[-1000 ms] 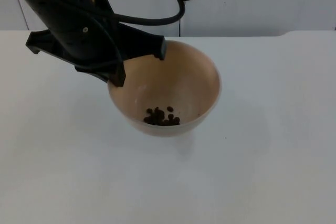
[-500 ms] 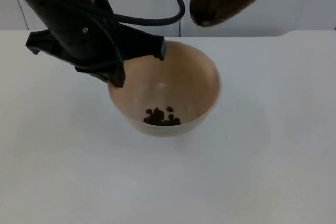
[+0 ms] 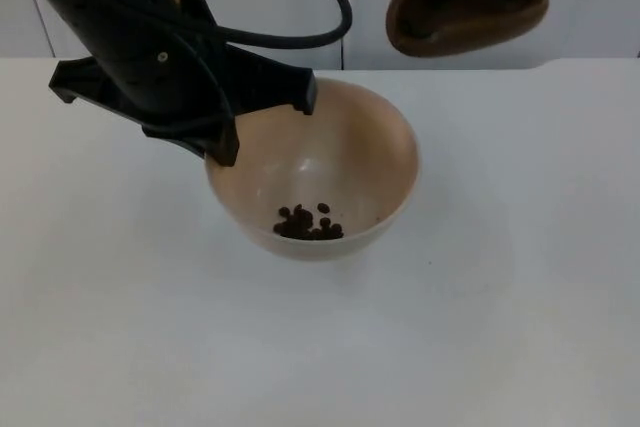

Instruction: Pick up the bowl with the left hand and pour the coffee beans from the cup into the bowl with the right hand.

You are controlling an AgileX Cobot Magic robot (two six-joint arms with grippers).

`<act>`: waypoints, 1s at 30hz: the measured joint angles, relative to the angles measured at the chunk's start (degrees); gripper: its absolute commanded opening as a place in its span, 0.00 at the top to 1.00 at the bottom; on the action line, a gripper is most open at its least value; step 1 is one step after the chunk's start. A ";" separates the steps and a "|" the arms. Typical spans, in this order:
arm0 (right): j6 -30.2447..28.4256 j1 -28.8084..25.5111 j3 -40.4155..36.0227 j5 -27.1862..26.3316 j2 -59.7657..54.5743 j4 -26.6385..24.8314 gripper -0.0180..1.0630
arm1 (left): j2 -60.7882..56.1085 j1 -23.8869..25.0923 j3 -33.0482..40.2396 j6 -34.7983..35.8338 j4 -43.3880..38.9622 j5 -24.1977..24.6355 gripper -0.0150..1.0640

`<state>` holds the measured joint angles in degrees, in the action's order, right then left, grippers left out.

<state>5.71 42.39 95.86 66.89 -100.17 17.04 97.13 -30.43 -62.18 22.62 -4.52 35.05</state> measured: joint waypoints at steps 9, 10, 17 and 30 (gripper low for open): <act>-0.25 -0.39 0.00 -1.22 0.00 -0.92 0.98 | 0.00 0.00 0.00 0.00 0.00 0.21 0.99; -0.29 -0.39 0.00 -1.26 0.00 -0.92 0.98 | 0.00 0.00 0.00 0.00 0.00 0.21 0.99; -0.38 -0.39 0.00 -1.47 0.00 -0.92 0.98 | 0.00 0.00 0.00 0.00 0.00 0.21 0.99; -0.16 -5.06 0.00 -2.13 0.00 -2.36 0.98 | 0.00 0.71 0.00 -0.10 -0.33 0.21 0.99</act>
<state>5.55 37.33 95.86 64.76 -100.17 14.68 97.13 -29.72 -62.18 22.52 -4.85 35.27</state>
